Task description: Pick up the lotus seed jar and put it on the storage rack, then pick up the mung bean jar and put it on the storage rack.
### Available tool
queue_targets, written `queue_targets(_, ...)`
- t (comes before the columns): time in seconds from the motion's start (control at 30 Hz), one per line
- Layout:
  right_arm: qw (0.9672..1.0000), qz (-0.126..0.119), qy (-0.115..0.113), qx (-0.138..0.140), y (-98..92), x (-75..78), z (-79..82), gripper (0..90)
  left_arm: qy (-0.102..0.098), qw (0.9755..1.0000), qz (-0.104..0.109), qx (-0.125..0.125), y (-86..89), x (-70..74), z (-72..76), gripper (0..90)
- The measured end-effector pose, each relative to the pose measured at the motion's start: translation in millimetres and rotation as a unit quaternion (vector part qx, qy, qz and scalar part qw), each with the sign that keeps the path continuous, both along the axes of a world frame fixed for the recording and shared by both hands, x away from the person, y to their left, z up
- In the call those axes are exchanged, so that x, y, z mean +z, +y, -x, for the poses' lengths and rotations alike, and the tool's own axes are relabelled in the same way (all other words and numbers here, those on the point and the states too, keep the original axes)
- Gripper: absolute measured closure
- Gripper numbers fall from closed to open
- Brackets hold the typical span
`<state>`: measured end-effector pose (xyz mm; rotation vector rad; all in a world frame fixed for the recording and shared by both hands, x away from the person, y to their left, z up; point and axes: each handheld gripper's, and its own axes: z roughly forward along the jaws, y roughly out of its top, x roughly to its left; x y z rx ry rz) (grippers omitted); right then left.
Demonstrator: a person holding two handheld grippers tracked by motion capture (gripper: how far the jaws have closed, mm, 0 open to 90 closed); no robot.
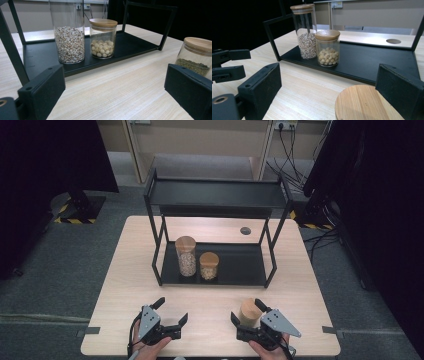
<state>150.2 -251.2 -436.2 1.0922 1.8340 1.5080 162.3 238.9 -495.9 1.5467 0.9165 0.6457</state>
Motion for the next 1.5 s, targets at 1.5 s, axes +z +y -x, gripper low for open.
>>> queue_targets(1.5, 0.9998, 0.002, 0.001, -0.022, -13.1, -14.9, 8.1, 6.7, -0.005, 1.0000, 0.000, 0.005, 0.7, 0.2, 1.0, 2.7)
